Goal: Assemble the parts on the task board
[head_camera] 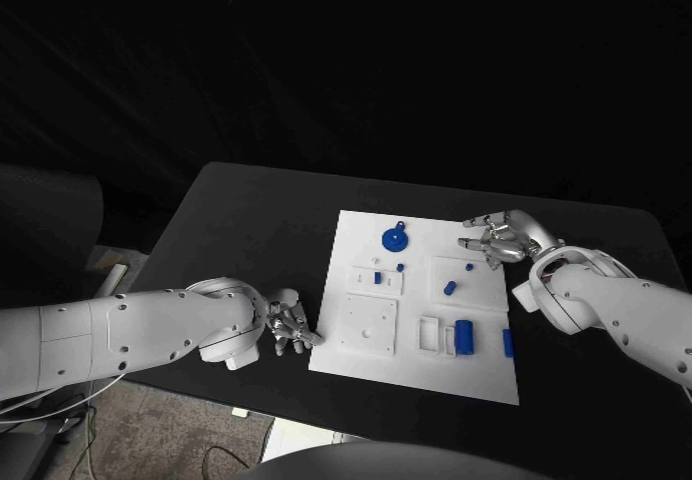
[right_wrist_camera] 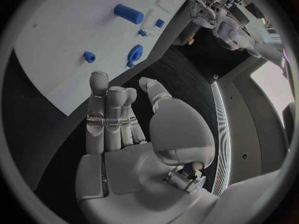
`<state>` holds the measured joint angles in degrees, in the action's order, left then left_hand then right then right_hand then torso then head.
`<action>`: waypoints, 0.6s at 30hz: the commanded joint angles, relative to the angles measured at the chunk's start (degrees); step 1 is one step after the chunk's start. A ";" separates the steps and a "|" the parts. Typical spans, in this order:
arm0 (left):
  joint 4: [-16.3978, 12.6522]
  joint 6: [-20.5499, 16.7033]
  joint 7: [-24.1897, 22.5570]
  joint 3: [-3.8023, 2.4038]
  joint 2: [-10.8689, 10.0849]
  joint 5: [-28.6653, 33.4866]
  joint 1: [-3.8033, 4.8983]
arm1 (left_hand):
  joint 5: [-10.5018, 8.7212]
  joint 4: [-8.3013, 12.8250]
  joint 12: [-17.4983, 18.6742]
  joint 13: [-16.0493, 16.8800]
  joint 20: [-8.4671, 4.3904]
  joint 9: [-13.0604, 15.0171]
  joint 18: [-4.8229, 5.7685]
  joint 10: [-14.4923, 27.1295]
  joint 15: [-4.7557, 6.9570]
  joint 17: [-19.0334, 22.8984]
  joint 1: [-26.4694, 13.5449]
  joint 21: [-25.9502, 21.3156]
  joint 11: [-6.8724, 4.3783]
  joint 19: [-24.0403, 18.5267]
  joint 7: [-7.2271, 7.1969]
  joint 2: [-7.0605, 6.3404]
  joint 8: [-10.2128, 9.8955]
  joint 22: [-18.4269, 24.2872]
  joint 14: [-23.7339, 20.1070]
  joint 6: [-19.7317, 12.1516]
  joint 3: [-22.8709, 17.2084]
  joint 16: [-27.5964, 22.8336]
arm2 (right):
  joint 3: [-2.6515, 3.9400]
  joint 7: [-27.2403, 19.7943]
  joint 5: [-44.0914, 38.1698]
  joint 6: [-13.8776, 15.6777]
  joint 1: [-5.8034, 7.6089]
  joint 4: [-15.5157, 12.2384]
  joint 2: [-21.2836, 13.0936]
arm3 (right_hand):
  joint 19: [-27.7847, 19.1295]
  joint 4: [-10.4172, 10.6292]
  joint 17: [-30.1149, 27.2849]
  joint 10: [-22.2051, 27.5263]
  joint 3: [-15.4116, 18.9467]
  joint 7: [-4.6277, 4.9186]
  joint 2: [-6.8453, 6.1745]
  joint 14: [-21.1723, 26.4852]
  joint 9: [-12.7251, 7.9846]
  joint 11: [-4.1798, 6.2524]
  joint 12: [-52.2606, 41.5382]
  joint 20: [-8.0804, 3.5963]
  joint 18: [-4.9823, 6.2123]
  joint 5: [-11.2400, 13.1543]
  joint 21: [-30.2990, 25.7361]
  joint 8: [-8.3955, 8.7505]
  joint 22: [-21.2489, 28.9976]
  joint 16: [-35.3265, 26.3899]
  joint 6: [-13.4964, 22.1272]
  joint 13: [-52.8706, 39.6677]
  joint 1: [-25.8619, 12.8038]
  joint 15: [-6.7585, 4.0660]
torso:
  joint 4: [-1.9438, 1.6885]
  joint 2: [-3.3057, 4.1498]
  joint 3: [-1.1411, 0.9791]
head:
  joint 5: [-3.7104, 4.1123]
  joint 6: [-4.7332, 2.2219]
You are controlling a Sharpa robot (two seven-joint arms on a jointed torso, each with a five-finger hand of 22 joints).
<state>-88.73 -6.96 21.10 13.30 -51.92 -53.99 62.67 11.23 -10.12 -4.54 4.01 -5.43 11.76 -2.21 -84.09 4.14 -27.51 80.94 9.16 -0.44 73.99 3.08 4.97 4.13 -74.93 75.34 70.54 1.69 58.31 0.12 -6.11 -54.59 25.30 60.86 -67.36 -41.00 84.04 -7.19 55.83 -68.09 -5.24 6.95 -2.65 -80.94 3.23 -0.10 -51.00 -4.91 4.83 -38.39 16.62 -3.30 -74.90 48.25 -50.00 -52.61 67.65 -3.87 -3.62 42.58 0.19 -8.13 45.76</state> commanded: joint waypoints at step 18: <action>1.40 0.64 -8.05 0.18 -2.10 12.24 3.41 | -1.01 14.21 -0.38 0.06 -0.18 -5.94 0.63 -2.11 0.37 0.02 -1.75 1.36 -0.13 -1.20 -0.05 0.68 -0.27 -1.12 -0.27 0.62 -12.86 0.88 | -0.01 -0.73 -0.47 -0.66 -0.04 -1.23 -0.24 | 2.03 -0.20 0.07 -0.18 -0.65 0.14 -0.11 -0.32 0.10 0.10 -0.22 -0.17 0.66 -0.35 0.02 0.00 -1.94 0.35 -0.92 -0.09 -0.40 -0.15 | 0.05 0.01 -0.03 | -0.17 -0.87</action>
<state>-87.28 -6.84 16.33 13.49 -54.02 -45.10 65.87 10.56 3.73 -4.82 4.01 -5.43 5.93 -2.20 -84.05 4.24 -27.52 79.15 10.32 -0.41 73.18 3.15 4.83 3.71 -74.92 75.21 70.84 -11.05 58.81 0.12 -6.17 -54.59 25.29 60.86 -68.40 -41.21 84.04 -7.46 55.82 -68.09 -5.51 7.08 -2.65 -80.94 3.25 -0.10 -51.00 -4.91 4.84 -38.39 16.62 -3.30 -74.90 48.25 -50.46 -52.64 67.65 -3.87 -3.60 42.58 0.20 -8.29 45.02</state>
